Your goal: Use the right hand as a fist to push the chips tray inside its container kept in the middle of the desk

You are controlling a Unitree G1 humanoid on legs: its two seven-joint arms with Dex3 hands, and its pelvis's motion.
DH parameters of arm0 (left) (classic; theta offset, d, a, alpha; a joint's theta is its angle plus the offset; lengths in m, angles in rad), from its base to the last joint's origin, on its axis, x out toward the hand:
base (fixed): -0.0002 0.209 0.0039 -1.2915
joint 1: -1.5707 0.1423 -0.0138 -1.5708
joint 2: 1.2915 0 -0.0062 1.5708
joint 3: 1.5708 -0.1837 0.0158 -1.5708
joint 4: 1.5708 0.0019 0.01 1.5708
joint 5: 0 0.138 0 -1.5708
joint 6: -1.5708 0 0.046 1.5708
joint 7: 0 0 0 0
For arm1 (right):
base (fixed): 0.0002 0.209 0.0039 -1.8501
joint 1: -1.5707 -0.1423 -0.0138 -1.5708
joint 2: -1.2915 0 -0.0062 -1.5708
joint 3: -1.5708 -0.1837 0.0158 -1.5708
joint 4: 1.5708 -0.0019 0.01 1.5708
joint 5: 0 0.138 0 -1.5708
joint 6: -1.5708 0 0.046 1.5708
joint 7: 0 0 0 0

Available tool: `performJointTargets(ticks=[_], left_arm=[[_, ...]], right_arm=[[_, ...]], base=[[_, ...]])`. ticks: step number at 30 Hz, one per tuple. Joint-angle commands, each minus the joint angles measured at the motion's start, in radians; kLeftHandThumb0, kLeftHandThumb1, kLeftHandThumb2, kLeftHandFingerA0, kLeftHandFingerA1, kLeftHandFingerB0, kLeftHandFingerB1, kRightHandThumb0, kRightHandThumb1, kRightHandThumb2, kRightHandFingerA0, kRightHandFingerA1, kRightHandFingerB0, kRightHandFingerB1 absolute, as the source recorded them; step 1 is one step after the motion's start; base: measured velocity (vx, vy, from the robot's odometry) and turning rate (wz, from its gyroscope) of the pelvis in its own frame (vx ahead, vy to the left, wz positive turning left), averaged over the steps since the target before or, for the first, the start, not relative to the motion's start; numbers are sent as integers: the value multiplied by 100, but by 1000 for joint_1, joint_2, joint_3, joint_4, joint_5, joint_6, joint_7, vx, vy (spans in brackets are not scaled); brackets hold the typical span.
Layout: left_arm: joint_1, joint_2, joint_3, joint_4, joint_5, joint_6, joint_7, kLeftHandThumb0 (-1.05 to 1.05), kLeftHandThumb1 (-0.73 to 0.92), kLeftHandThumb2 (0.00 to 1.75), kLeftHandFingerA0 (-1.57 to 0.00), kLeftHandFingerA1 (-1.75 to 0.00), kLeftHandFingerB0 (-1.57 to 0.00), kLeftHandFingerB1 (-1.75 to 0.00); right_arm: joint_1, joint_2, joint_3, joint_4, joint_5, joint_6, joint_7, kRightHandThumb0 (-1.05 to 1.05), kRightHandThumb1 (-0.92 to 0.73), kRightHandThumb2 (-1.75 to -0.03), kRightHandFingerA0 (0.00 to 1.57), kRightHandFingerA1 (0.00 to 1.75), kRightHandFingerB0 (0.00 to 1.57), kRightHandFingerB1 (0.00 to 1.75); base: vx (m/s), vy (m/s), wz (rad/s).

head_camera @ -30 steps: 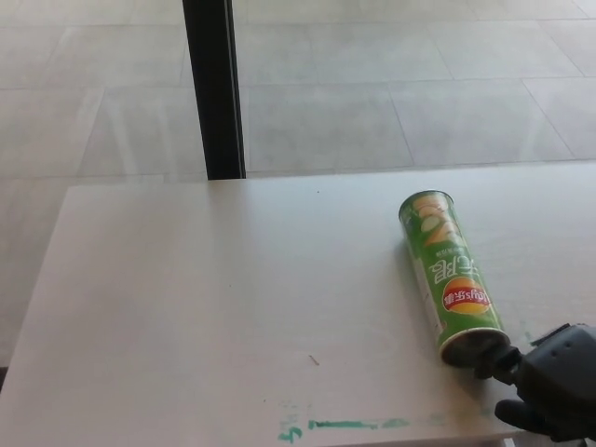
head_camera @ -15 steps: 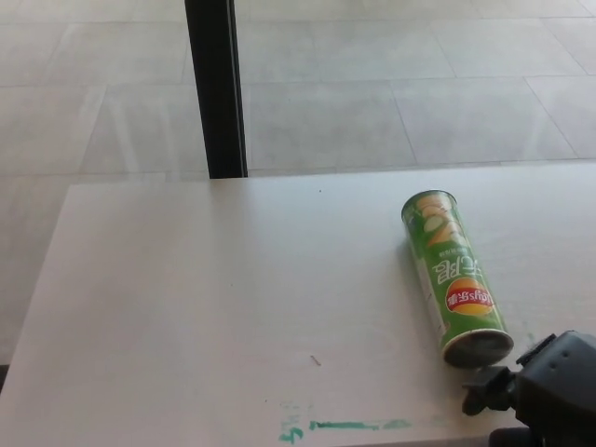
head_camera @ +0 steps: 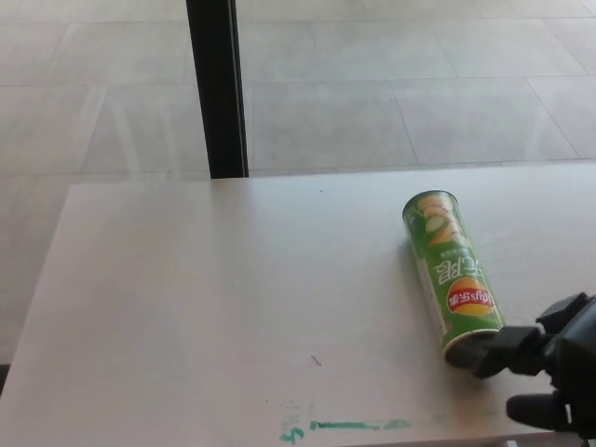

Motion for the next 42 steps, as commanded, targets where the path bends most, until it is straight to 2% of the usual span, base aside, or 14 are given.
performJointTargets(ticks=[1,13,14,16,17,21,22,23,24,25,26,39,40,42], left_arm=[[7,21,4,0,-11,-3,-4,-105,92,89,-56,-157,-19,-117],[10,16,-2,11,-1,-7,12,-105,92,89,-63,-162,-19,-120],[11,15,-1,16,0,-9,12,-105,67,132,-72,-126,-29,-92],[14,11,-5,11,3,-22,9,-105,69,133,-72,-127,-26,-88],[13,12,-6,9,4,-18,16,-105,92,92,-62,-163,-12,-119],[10,11,-5,13,3,-13,15,-105,92,91,-58,-155,-20,-116],[8,11,-2,13,0,-9,15,-79,49,130,-100,-133,0,-74],[8,10,4,12,-8,-4,10,-105,91,86,-54,-154,-19,-119],[11,5,2,12,-6,-12,4,-105,92,86,-55,-154,-19,-119],[12,0,-4,12,1,-17,14,-71,44,124,-101,-130,-2,-73],[10,2,-7,12,3,-10,16,-105,92,83,-59,-146,-24,-109],[21,10,-11,11,10,-18,21,-105,92,89,-56,-153,-17,-115],[16,13,-4,12,3,-7,21,-105,92,88,-55,-153,-18,-116],[14,13,3,13,-5,-7,19,-105,92,86,-58,-156,-19,-118]], right_arm=[[152,-47,-510,-28,480,4,128,-59,-83,-65,101,98,68,51],[242,112,-851,465,532,-65,-107,-72,-89,-67,101,119,71,56],[226,114,-847,547,525,-81,-135,-73,-88,-66,105,117,70,56],[187,136,-852,688,525,-97,-196,-72,-86,-66,111,113,70,53],[172,150,-858,734,536,-101,-210,-69,-85,-65,108,116,69,53],[103,201,-885,930,563,-121,-296,-61,-81,-65,111,119,69,52],[100,207,-886,960,559,-113,-312,-67,-85,-65,107,118,64,53],[95,227,-897,1006,569,-90,-328,-69,-86,-66,106,121,63,55],[77,263,-939,1018,630,-69,-317,-69,-82,-65,106,127,66,66],[39,302,-993,1059,710,-63,-311,-70,-81,-64,106,122,66,65],[4,312,-1034,1113,763,-56,-289,-66,-78,-63,107,118,65,68],[-59,314,-1263,1369,926,92,-252,-71,-83,-66,95,130,60,89],[-65,327,-1291,1373,957,74,-231,-71,-63,-101,100,122,57,84],[-83,333,-1344,1383,1006,126,-225,-73,-82,-67,98,145,53,91]], base=[[0,0,0],[0,0,0],[0,0,0],[0,0,0],[0,0,0],[0,0,0],[0,0,0],[0,0,0],[0,0,0],[0,0,0],[0,0,0],[0,0,0],[0,0,0],[0,0,0]])
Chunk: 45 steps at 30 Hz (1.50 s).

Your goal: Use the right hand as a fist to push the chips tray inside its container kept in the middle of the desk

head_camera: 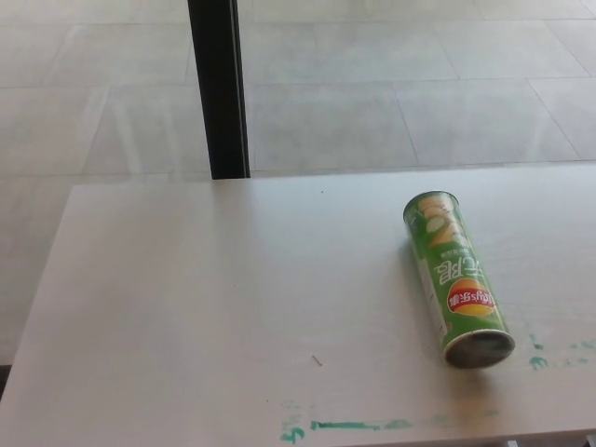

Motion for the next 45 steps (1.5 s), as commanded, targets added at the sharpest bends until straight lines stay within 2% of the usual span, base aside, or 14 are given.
performJointTargets(ticks=[1,2,5,6,12,13,21,22,25,29,36,37,38,45], left_arm=[[10,17,-2,10,1,-7,25,-70,45,125,-101,-130,-3,-72],[17,21,-11,3,9,-15,19,-105,92,86,-61,-144,-23,-105],[17,22,-7,3,4,-10,14,-105,92,90,-52,-152,-19,-114],[14,24,-10,4,8,-7,16,-105,92,91,-53,-152,-21,-116],[12,32,-40,8,37,-3,14,-105,92,96,-45,-143,-17,-109],[8,34,-38,7,33,9,16,-105,71,133,-61,-115,-31,-87],[27,34,-66,2,52,-19,10,-105,92,100,-48,-144,-20,-110],[24,36,-58,1,38,3,3,-105,90,98,-50,-145,-21,-114],[27,41,-76,-2,50,0,4,-105,91,98,-57,-150,-23,-115],[28,41,-79,-2,37,6,-5,-105,90,99,-57,-147,-25,-114],[11,49,-83,6,19,29,-5,-105,92,96,-55,-133,-26,-100],[11,49,-83,7,20,29,-5,-105,88,102,-49,-144,-23,-112],[13,50,-91,4,27,26,2,-105,90,99,-57,-136,-30,-105],[28,46,-110,-3,33,3,-3,-105,89,98,-55,-147,-24,-114]], right_arm=[[-148,147,-443,395,604,235,-174,-72,-84,-69,96,143,46,83],[-142,157,-460,411,616,276,-175,-71,-87,-66,77,124,54,85],[-151,183,-475,393,611,322,-225,-61,-68,-112,77,92,90,100],[-152,188,-478,387,611,337,-225,-72,-88,-67,66,88,83,110],[-184,214,-477,387,594,364,-174,-70,-92,-68,62,114,58,80],[-193,202,-480,409,589,380,-182,-69,-89,-67,64,103,58,80],[-197,232,-444,392,550,422,-112,-71,-92,-76,58,122,55,88],[-205,236,-421,395,518,415,-155,-64,-77,-119,69,114,64,92],[-213,230,-407,420,504,389,-188,-73,-92,-74,58,141,66,111],[-196,242,-377,406,506,398,-138,-68,-92,-73,62,127,51,80],[-206,262,-365,404,558,350,-178,-68,-92,-70,60,137,64,110],[-212,261,-370,402,575,367,-190,-69,-70,-113,69,111,73,99],[-219,255,-384,408,605,386,-196,-71,-86,-68,77,131,70,99],[-204,280,-322,387,668,368,-142,-77,-83,-67,74,135,71,101]], base=[[0,0,0],[0,0,0],[0,0,0],[0,0,0],[0,0,0],[0,0,0],[0,0,0],[0,0,0],[0,0,0],[0,0,0],[0,0,0],[0,0,0],[0,0,0],[0,0,0]])
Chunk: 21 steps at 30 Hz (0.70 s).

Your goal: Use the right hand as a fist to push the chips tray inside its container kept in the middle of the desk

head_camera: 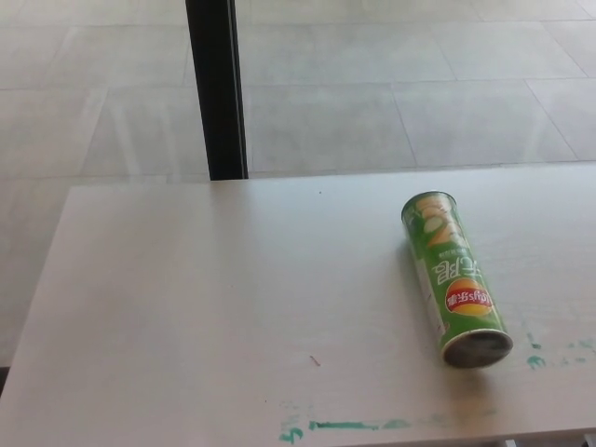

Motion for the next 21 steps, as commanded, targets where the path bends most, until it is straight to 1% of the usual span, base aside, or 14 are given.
performJointTargets(ticks=[1,5,6,7,8,9,10,11,12,15,16,17,18,21], left_arm=[[11,22,-11,-6,16,-7,-5,-105,89,98,-55,-147,-24,-114],[1,25,-11,2,14,16,3,-105,90,96,-60,-136,-28,-103],[0,25,-12,2,15,18,4,-105,89,97,-61,-135,-27,-102],[2,24,-14,2,16,13,7,-105,88,100,-56,-145,-24,-112],[0,23,-3,2,3,21,4,-105,88,96,-62,-137,-28,-103],[1,25,-9,-1,8,21,4,-76,62,140,-78,-118,0,-72],[1,26,-12,-3,11,21,4,-76,62,140,-78,-118,0,-72],[-4,23,-9,-7,6,21,1,-105,89,99,-58,-137,-28,-104],[-3,23,-17,-10,14,15,3,-105,90,103,-52,-144,-24,-112],[1,20,-10,-17,-2,15,-7,-105,86,104,-51,-146,-24,-113],[2,22,-16,-17,4,13,-11,-105,91,99,-53,-132,-27,-102],[2,23,-19,-18,6,13,-12,-105,91,99,-53,-132,-27,-102],[-5,23,-18,-11,7,22,0,-75,66,142,-69,-113,0,-71],[-4,22,-20,-8,10,17,4,-77,66,143,-71,-116,0,-72]], right_arm=[[-11,11,-6,-13,145,18,-8,-77,-83,-67,74,135,71,101],[5,11,43,-15,137,4,-2,-72,-86,-68,77,138,70,99],[3,6,42,-14,149,25,-5,-76,-83,-68,85,134,72,97],[9,3,48,-12,165,37,-1,-75,-82,-67,79,134,72,96],[12,8,60,-11,162,12,-5,-71,-67,-112,90,118,74,92],[17,12,67,-18,165,10,-4,-77,-83,-65,76,134,67,96],[20,12,76,-21,173,10,-5,-77,-83,-65,76,134,67,96],[25,12,93,-24,168,5,-2,-75,-84,-69,71,136,65,95],[33,18,105,-34,169,-3,7,-76,-84,-69,74,136,70,98],[45,31,134,-51,178,-22,6,-78,-85,-66,73,133,68,97],[44,34,133,-51,191,-31,12,-78,-84,-66,77,137,67,100],[44,35,135,-51,200,-35,14,-78,-84,-66,77,137,67,100],[42,29,145,-53,201,-23,11,-74,-86,-68,83,133,73,97],[44,21,161,-52,210,-16,14,-71,-86,-66,89,132,74,97]], base=[[0,0,0],[0,0,0],[0,0,0],[0,0,0],[0,0,0],[0,0,0],[0,0,0],[0,0,0],[0,0,0],[0,0,0],[0,0,0],[0,0,0],[0,0,0],[0,0,0]])
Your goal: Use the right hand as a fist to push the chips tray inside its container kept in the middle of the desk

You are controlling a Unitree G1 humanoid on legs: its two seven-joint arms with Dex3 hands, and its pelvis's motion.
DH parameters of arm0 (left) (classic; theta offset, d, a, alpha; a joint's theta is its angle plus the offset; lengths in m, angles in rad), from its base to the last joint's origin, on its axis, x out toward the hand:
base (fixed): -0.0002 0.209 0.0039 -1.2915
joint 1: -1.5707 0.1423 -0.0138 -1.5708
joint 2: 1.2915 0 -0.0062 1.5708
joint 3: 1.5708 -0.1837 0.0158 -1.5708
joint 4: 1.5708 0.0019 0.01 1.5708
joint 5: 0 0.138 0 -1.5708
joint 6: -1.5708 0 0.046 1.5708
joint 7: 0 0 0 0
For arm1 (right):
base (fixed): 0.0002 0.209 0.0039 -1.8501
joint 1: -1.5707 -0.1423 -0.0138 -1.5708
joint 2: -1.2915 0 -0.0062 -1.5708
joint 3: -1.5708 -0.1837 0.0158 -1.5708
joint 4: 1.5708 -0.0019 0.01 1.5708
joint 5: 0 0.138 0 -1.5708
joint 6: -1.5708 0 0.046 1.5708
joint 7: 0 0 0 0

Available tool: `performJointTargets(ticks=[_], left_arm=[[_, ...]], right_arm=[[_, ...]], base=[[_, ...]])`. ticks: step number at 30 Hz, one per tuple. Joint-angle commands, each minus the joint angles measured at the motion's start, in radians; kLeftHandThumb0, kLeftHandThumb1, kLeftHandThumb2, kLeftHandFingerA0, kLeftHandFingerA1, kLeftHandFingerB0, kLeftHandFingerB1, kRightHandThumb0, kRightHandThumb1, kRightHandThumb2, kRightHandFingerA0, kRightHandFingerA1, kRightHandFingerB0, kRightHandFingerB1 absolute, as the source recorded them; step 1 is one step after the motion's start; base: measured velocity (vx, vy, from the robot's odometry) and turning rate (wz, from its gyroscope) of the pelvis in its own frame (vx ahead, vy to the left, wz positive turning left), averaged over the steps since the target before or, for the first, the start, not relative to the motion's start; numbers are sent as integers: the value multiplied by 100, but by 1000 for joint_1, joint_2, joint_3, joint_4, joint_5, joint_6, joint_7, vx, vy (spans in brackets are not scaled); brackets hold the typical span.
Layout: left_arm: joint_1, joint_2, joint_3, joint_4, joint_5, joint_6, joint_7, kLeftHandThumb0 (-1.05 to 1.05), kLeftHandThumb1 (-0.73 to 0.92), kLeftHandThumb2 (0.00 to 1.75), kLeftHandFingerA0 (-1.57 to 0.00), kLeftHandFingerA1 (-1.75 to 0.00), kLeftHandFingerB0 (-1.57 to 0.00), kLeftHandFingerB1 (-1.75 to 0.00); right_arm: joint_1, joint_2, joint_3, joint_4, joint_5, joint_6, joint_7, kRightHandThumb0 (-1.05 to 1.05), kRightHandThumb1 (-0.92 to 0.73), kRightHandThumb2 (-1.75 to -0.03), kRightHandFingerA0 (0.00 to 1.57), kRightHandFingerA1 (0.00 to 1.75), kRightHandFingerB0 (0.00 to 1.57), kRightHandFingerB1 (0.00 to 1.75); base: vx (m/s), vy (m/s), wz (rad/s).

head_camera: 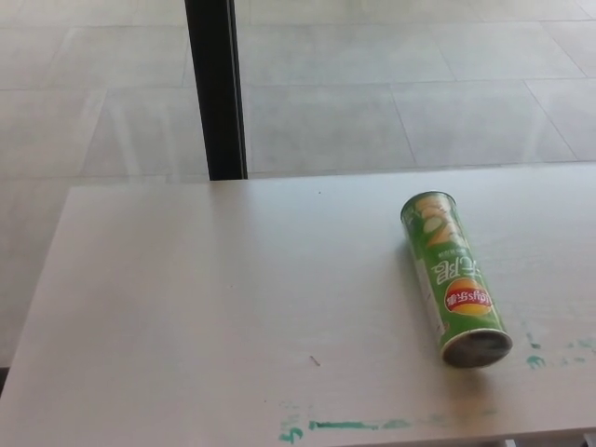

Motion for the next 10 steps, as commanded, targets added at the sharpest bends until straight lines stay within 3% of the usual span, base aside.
performJointTargets(ticks=[1,2,3,4,10], left_arm=[[3,17,-6,3,14,5,5,-77,63,141,-74,-117,0,-72],[4,17,-6,3,13,5,2,-105,90,98,-59,-133,-30,-103],[0,17,0,4,6,15,3,-105,89,95,-60,-134,-30,-104],[5,17,-5,-2,10,6,-1,-105,91,97,-61,-136,-31,-106],[8,18,-15,-2,19,0,1,-105,91,96,-59,-134,-32,-106]], right_arm=[[-2,-23,15,4,52,11,1,-73,-84,-63,93,126,76,91],[0,-17,18,-1,61,-4,18,-75,-84,-66,87,128,74,89],[-2,-19,13,1,72,2,19,-69,-67,-113,101,114,75,87],[4,-18,40,1,47,-14,4,-69,-86,-67,95,125,76,89],[9,-12,59,-13,64,-11,-7,-70,-84,-66,94,127,77,92]], base=[[0,0,0],[0,0,0],[0,0,0],[0,0,0],[0,0,0]])
